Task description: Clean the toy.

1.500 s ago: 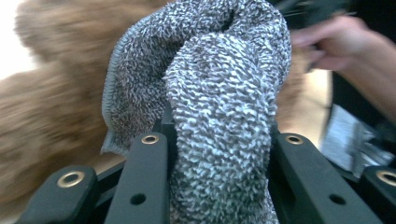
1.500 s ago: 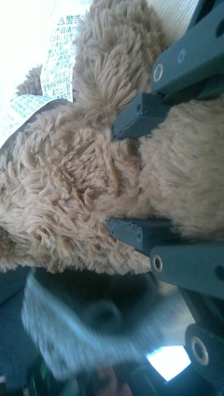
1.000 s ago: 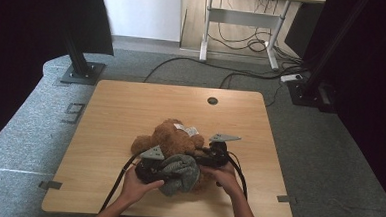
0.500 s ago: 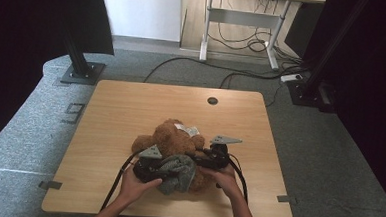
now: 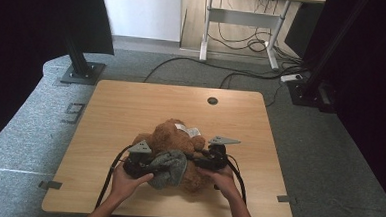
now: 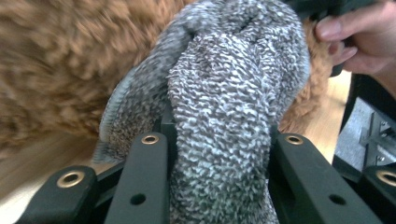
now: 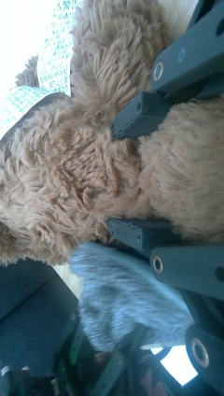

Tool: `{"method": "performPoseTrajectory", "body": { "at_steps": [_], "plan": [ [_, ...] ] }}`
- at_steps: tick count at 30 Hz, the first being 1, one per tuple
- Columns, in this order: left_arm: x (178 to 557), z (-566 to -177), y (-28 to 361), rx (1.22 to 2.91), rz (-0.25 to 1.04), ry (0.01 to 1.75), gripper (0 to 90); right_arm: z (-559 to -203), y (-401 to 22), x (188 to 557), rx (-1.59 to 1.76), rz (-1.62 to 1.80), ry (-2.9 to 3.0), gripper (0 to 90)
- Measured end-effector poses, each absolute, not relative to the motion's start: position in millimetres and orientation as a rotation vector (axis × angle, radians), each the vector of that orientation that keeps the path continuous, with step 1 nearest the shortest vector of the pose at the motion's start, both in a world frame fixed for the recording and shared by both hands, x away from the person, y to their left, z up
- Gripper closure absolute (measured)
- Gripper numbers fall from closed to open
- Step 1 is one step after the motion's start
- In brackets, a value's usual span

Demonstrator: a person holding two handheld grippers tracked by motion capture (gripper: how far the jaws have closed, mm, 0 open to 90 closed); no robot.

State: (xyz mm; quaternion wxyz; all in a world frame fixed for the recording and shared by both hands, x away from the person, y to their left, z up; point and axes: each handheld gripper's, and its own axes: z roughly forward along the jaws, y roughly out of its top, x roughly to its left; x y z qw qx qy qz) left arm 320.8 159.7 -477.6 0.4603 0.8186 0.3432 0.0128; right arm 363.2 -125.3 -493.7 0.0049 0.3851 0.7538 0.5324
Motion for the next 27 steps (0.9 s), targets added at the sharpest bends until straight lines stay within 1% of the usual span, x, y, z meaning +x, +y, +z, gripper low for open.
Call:
{"method": "performPoseTrajectory", "body": {
  "at_steps": [3,5,8,13,17,19,21,27],
  "plan": [
    [317.6,-473.1,159.1,2.010,0.042,0.826,66.8,-490.8,-127.2,363.5,1.189,1.675,2.373,52.4],
    [317.1,-473.1,157.1,2.014,0.040,0.821,66.8,-487.2,-135.7,364.8,1.217,1.710,2.342,54.6],
    [317.9,-474.8,156.7,2.017,0.037,0.828,66.7,-483.7,-150.6,364.4,1.237,1.728,2.304,54.3],
    [319.1,-475.1,156.9,2.010,0.029,0.832,66.7,-482.8,-175.9,360.5,1.300,1.725,2.278,46.9],
    [318.6,-473.8,152.6,2.007,0.020,0.820,66.7,-489.2,-192.0,357.7,1.371,1.729,2.286,45.3],
    [317.7,-472.3,149.5,2.009,0.018,0.809,66.6,-492.0,-197.2,357.4,1.402,1.738,2.311,46.3],
    [316.2,-469.4,146.0,2.007,0.018,0.794,66.7,-495.2,-199.2,356.7,1.414,1.756,2.333,49.9],
    [308.5,-456.5,132.3,2.000,0.013,0.727,66.6,-498.0,-187.7,355.0,1.414,1.788,2.353,54.0]
  ]
}}
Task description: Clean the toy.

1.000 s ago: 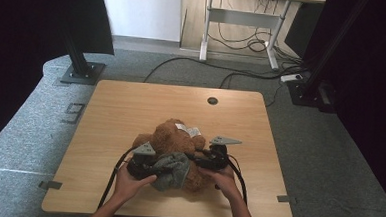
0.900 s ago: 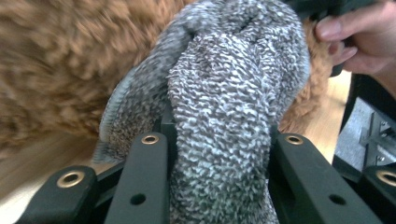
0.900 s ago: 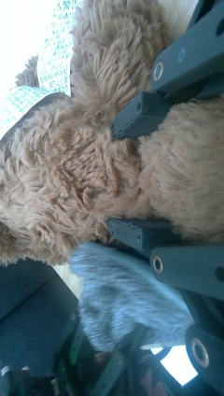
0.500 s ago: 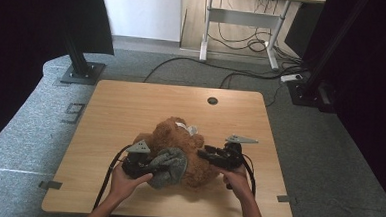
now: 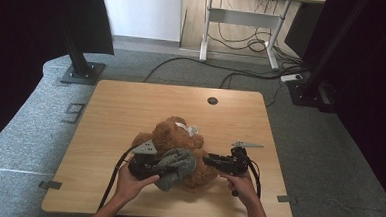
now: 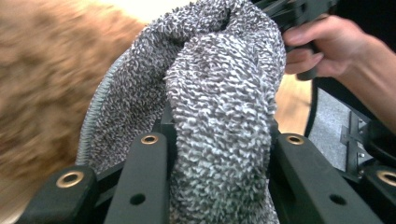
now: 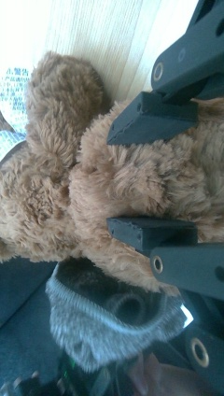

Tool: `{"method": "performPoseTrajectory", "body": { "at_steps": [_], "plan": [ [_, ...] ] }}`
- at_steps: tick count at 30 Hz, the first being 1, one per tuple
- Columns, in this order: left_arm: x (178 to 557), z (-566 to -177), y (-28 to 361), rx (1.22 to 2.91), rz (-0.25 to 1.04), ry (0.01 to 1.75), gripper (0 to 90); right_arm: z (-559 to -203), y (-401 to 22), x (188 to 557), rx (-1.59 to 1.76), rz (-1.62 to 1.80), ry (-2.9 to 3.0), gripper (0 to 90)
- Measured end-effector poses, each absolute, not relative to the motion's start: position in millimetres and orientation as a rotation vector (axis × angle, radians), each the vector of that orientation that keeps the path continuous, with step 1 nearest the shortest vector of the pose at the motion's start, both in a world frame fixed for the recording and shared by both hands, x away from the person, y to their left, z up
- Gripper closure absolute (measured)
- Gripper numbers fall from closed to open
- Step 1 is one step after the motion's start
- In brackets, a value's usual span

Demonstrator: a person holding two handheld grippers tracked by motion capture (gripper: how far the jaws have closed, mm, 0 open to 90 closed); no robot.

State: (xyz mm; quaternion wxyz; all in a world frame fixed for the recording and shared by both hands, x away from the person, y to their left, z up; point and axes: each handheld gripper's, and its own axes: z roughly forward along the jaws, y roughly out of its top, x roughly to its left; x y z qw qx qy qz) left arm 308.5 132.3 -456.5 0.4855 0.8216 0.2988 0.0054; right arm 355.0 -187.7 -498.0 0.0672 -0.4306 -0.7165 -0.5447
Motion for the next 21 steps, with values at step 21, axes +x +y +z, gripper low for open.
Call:
{"method": "performPoseTrajectory", "body": {
  "at_steps": [21],
  "plan": [
    [304.9,-467.0,128.9,2.038,0.019,0.720,66.1,-488.8,-145.7,341.3,-1.309,-1.630,-2.295,58.2]
  ]
}}
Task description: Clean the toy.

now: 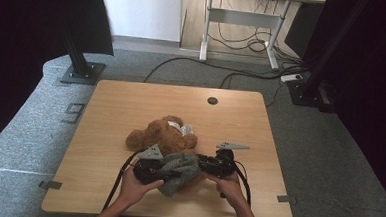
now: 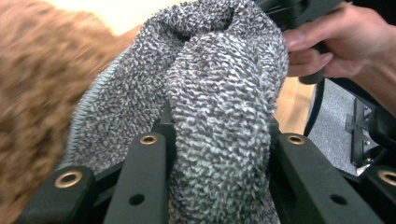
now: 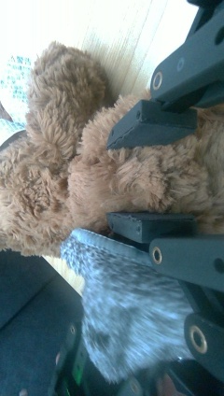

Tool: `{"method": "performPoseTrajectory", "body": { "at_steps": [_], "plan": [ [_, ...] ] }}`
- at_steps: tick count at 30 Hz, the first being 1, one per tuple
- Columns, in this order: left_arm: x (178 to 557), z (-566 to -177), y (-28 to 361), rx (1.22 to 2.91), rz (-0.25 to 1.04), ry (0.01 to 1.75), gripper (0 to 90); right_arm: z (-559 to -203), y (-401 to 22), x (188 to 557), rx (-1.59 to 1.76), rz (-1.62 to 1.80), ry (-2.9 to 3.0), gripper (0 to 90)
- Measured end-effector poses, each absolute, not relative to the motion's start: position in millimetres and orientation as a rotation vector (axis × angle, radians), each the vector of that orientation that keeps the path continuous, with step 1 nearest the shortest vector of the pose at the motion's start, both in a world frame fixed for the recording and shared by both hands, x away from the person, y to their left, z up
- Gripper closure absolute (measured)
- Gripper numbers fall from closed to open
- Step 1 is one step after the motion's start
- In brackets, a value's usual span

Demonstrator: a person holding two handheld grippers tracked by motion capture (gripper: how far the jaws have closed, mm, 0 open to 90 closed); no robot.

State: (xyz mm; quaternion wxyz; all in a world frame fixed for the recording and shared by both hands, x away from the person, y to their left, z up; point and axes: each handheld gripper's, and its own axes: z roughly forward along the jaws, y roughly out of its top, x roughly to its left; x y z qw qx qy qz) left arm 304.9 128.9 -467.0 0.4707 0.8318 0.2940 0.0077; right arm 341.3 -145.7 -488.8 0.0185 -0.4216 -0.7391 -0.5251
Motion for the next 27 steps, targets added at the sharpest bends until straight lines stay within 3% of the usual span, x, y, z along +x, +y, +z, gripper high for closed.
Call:
{"method": "performPoseTrajectory", "body": {
  "at_steps": [20,27],
  "plan": [
    [330.0,-493.0,179.3,2.020,0.023,0.912,66.1,-487.8,-174.1,349.3,-1.421,-1.683,-2.306,47.8],
    [327.7,-485.6,183.8,2.002,0.048,0.911,66.0,-501.4,-169.0,352.2,-1.388,-1.600,-2.331,53.4]
  ]
}}
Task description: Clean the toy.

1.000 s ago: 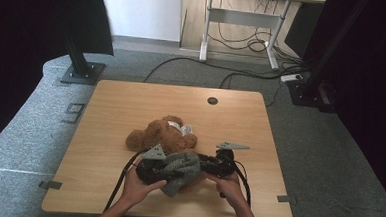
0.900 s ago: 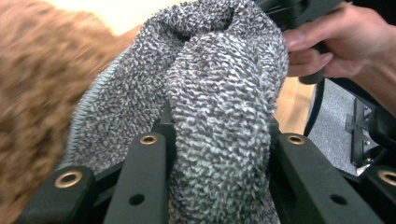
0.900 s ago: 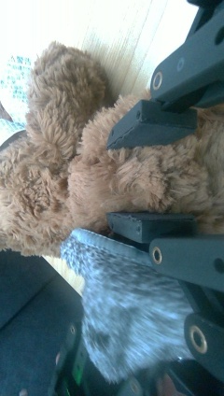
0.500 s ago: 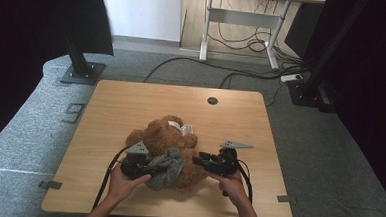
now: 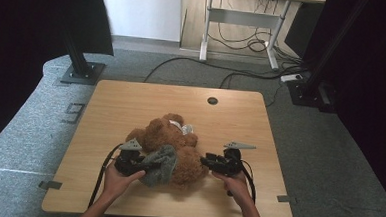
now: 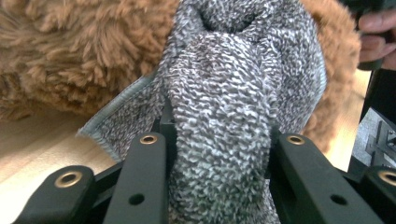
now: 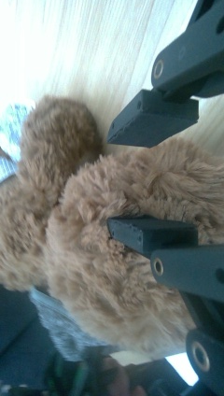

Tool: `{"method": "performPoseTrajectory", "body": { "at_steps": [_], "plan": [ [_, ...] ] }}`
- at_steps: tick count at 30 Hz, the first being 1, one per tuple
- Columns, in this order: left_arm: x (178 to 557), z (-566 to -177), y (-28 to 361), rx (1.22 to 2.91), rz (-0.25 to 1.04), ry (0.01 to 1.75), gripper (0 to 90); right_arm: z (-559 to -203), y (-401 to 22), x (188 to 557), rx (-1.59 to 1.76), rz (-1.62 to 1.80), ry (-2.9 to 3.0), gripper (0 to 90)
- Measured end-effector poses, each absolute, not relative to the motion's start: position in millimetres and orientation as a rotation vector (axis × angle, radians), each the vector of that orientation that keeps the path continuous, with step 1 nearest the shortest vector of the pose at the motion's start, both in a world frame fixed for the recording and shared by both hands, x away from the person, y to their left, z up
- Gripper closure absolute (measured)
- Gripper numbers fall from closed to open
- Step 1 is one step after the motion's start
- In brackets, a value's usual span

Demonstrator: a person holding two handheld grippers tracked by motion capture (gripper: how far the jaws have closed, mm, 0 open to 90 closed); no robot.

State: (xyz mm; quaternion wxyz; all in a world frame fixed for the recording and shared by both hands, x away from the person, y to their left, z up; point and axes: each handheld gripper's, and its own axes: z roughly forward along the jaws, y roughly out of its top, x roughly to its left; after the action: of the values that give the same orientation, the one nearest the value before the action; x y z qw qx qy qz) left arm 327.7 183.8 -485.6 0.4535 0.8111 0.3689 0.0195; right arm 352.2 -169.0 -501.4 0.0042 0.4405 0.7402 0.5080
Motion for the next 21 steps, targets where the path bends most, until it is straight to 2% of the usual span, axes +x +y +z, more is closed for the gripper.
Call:
{"method": "performPoseTrajectory", "body": {
  "at_steps": [6,13,21],
  "plan": [
    [322.7,-466.4,193.3,1.957,0.077,0.891,65.9,-498.3,-147.8,342.5,1.210,1.580,2.492,57.7],
    [312.9,-441.8,196.7,1.904,0.093,0.836,65.9,-498.8,-128.7,335.4,1.116,1.579,2.590,56.0],
    [314.8,-444.8,186.7,1.940,0.071,0.834,65.6,-501.5,-113.2,329.7,1.065,1.603,2.622,56.3]
  ]
}}
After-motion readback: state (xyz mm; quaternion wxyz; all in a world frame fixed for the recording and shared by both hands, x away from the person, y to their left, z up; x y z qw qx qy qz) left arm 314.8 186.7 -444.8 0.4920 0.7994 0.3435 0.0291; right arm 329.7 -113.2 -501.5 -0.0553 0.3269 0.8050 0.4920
